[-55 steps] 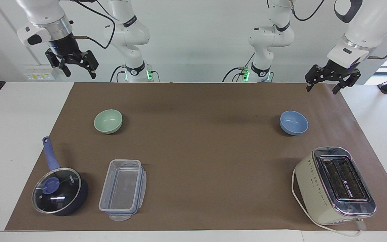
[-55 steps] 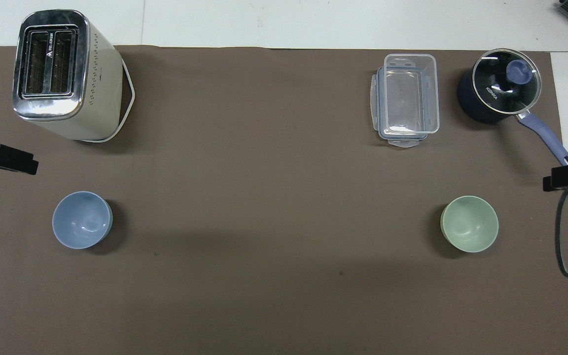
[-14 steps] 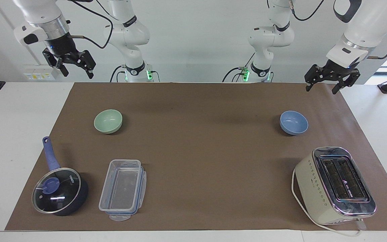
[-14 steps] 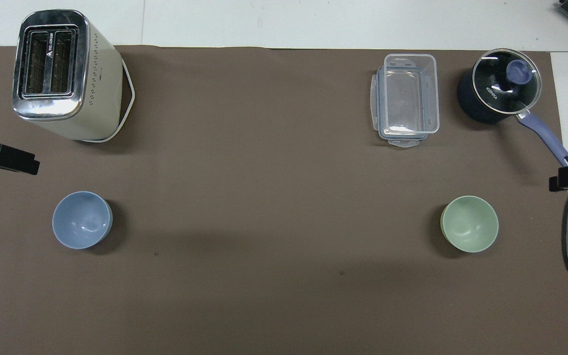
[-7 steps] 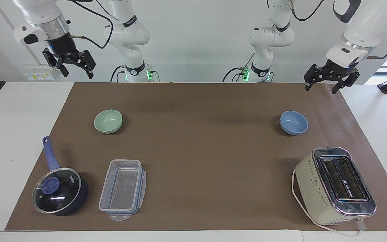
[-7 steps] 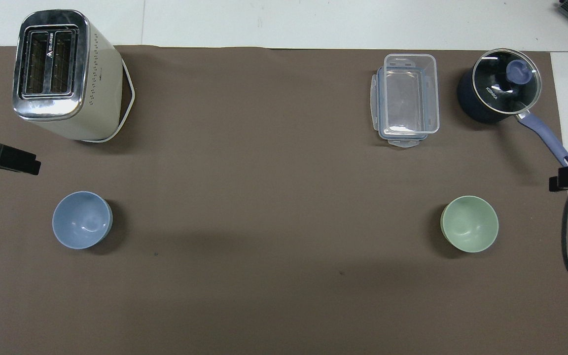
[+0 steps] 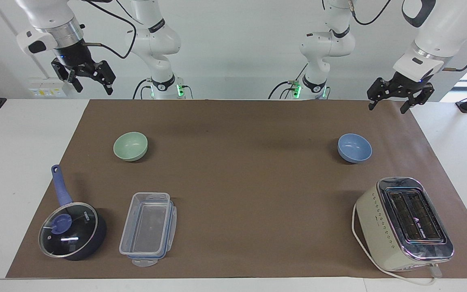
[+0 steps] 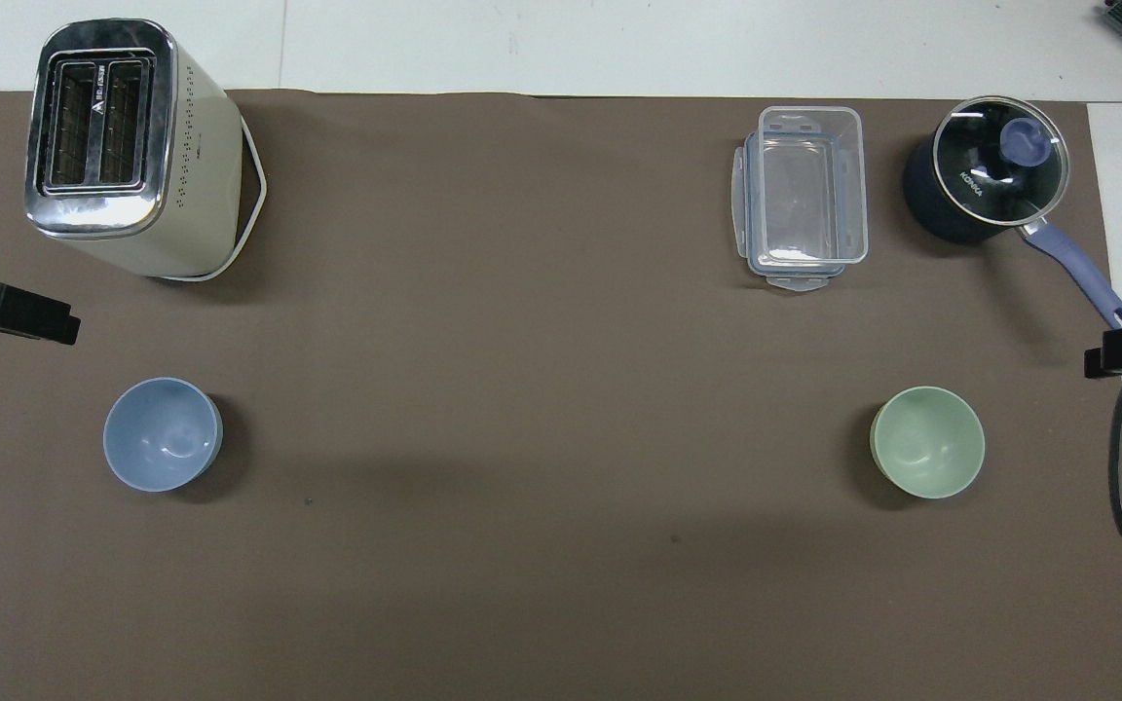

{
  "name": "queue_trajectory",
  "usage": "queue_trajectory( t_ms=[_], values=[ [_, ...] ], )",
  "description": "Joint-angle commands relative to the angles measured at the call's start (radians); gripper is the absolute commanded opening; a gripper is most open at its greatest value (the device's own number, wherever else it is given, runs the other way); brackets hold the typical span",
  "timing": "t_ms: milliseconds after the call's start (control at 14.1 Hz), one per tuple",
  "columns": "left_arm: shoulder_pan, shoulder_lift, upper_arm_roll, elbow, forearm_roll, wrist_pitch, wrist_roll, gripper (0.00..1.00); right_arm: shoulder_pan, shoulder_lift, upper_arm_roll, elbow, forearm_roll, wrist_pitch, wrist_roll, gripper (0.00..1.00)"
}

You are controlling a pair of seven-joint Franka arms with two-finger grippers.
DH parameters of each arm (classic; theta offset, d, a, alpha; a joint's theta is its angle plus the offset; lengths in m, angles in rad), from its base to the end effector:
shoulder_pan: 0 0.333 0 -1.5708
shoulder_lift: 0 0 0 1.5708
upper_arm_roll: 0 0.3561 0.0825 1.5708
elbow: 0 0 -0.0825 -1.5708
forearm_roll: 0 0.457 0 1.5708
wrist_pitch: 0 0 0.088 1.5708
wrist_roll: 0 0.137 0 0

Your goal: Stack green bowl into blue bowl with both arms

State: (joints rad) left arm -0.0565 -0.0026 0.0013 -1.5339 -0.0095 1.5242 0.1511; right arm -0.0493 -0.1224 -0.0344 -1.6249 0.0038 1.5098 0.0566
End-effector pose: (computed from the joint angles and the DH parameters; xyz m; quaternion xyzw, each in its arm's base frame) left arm 0.6210 -0.0356 0.6522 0.9946 -0.1032 -0.0033 0.0049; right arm 0.5756 -0.0490 0.6736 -0.9975 0.0698 -0.0037 0.0040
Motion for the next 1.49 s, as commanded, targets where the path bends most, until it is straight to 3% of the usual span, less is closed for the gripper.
queue_trajectory(
  t_ms=[0, 284, 497, 1135, 1419],
  values=[
    [0.004, -0.022, -0.003, -0.026, -0.010, 0.016, -0.008, 1.00, -0.009, -0.022, 0.005, -0.027, -0.010, 0.021, -0.011, 1.00],
    [0.012, -0.034, 0.000, -0.057, -0.012, 0.033, 0.005, 1.00, -0.009, -0.022, 0.005, -0.027, -0.010, 0.020, -0.011, 1.00],
    [0.023, -0.088, 0.002, -0.185, -0.014, 0.140, 0.007, 1.00, -0.009, -0.022, 0.005, -0.027, -0.010, 0.021, -0.012, 1.00],
    [0.133, -0.140, 0.009, -0.475, -0.015, 0.381, 0.108, 1.00, -0.009, -0.022, 0.005, -0.027, -0.010, 0.020, -0.012, 1.00],
    [0.139, -0.152, 0.009, -0.558, -0.037, 0.435, 0.122, 1.00, -0.010, -0.022, 0.005, -0.033, -0.010, 0.018, -0.012, 1.00]
  ],
)
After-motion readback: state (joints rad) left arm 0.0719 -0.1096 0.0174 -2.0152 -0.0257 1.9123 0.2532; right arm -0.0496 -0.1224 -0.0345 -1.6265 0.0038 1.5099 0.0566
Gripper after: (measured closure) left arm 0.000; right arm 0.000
